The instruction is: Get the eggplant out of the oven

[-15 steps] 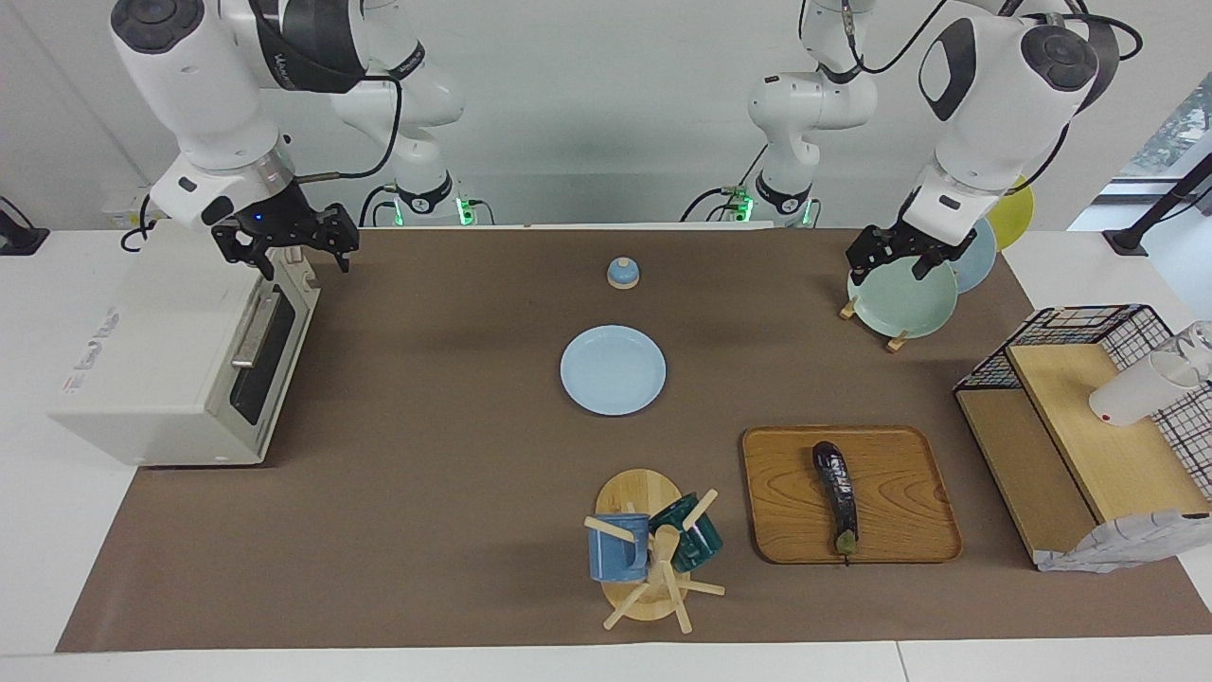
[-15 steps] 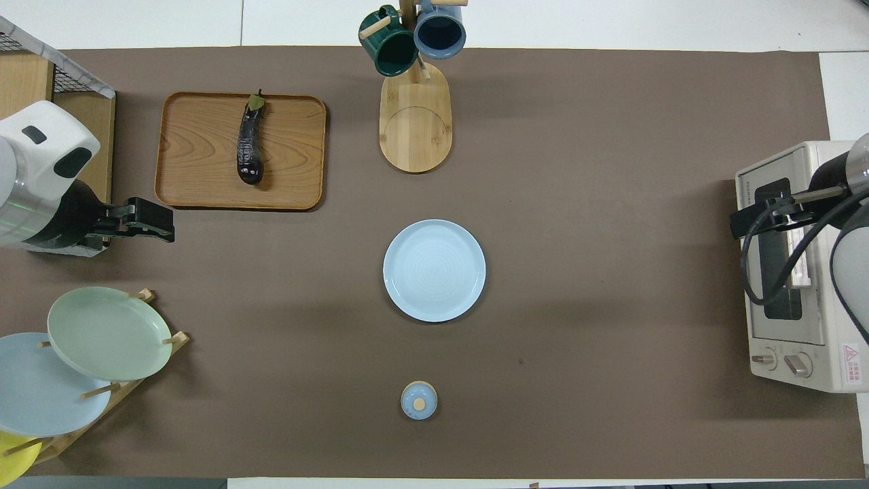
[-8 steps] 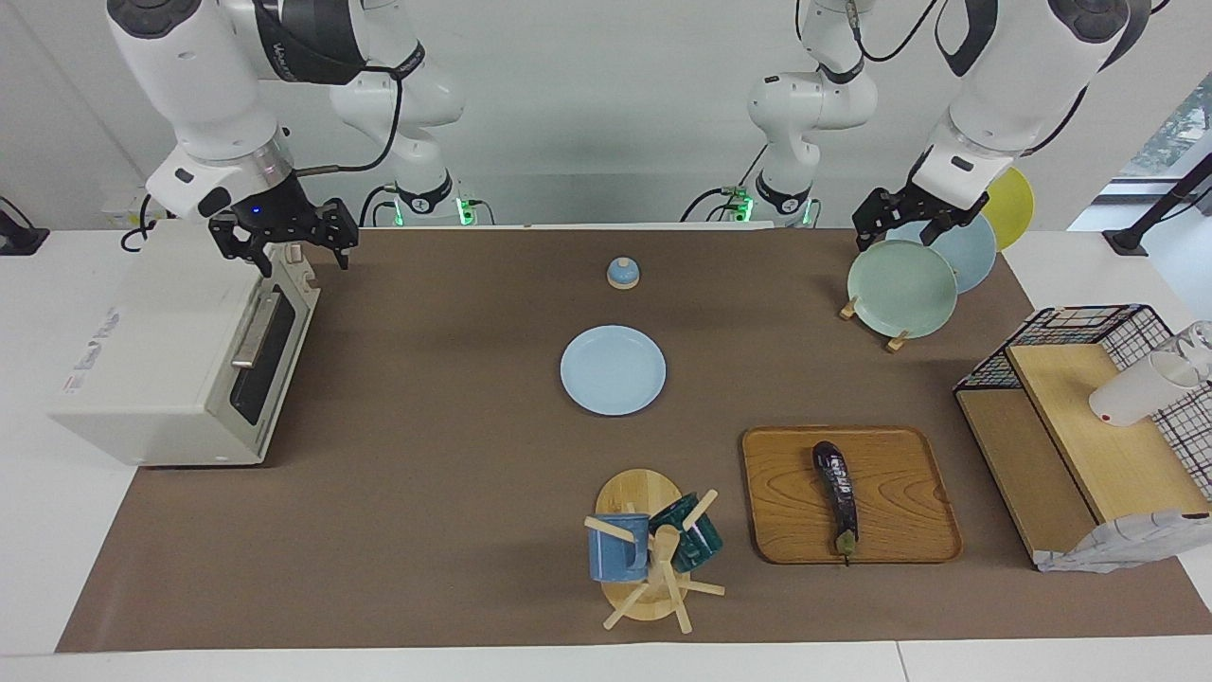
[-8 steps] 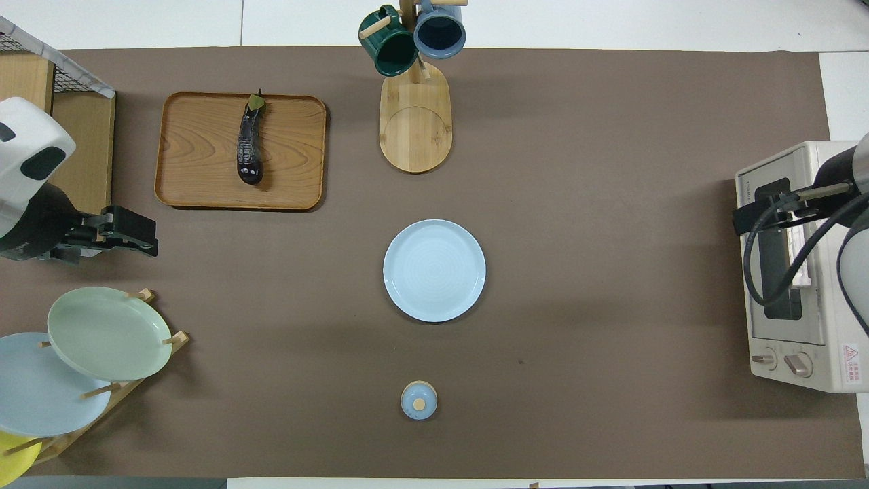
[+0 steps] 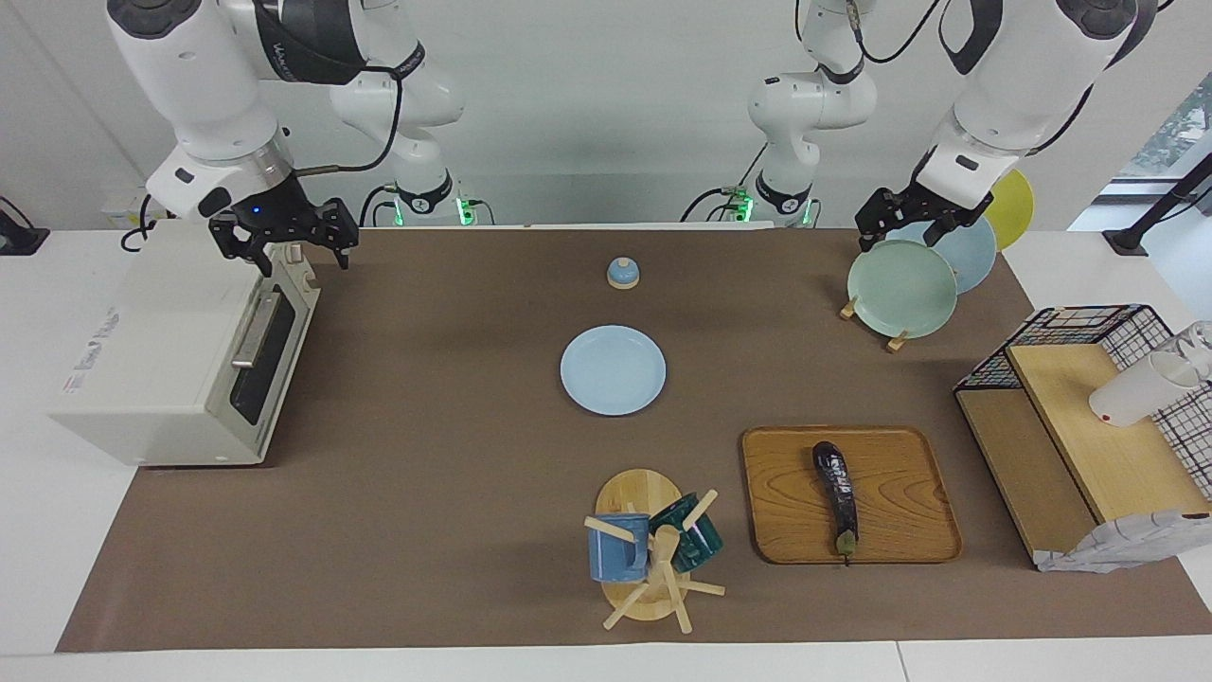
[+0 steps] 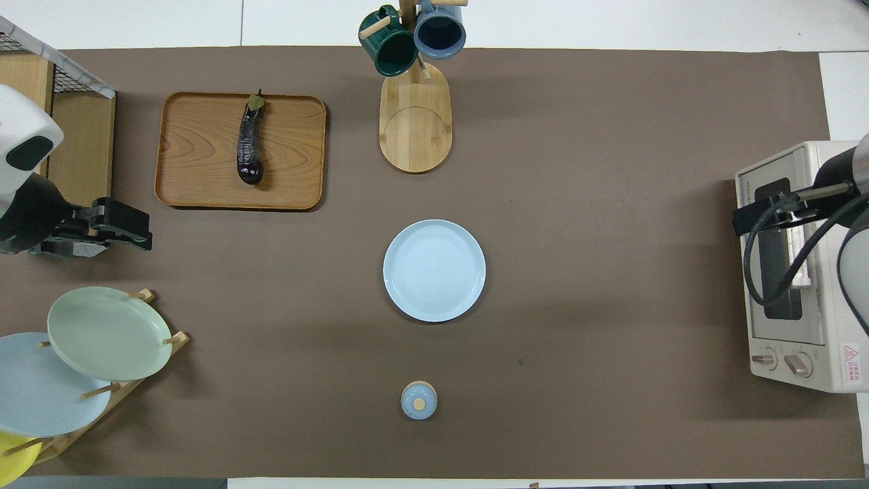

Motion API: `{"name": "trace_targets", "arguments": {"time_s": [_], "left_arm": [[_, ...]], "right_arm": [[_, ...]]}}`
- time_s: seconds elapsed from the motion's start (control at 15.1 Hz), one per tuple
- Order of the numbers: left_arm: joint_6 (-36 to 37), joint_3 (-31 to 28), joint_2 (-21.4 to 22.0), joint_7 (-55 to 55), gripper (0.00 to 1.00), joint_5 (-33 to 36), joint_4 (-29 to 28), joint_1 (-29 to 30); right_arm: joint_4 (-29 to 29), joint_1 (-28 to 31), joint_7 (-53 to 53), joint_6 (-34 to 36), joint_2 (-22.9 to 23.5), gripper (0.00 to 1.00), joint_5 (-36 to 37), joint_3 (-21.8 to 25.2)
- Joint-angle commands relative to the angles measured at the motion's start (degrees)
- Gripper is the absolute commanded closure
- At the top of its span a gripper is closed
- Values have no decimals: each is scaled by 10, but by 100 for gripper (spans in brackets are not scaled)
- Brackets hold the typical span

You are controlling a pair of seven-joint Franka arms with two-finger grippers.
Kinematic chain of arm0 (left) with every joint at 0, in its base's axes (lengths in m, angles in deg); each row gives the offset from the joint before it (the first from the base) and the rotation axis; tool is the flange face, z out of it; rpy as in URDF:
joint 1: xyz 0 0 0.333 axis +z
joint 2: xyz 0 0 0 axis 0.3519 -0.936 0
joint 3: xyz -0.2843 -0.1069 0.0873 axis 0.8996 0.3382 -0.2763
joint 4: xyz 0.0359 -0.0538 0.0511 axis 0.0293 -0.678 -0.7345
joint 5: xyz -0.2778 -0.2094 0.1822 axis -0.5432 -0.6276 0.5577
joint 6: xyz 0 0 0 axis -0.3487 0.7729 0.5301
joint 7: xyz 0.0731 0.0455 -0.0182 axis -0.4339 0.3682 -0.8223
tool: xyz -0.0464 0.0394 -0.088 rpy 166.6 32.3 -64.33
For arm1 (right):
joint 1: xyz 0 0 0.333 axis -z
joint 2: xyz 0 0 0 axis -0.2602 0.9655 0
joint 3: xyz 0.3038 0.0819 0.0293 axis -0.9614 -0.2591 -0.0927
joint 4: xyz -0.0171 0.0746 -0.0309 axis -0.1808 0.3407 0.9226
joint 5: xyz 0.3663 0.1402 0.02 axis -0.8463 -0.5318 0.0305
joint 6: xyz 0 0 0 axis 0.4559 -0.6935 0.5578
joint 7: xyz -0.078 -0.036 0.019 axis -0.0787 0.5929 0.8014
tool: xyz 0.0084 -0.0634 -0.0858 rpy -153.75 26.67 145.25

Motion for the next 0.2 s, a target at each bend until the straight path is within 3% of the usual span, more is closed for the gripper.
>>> {"name": "trace_targets", "arguments": {"time_s": [0.0,0.13], "left_arm": [[0,8,0,5,0,3,-1,13],[1,8,1,6,0,3,-1,17]], "right_arm": [[-7,4,-5,14,0,0,-13,-2],[-7,3,-5,13,0,0,-12,-2]]}}
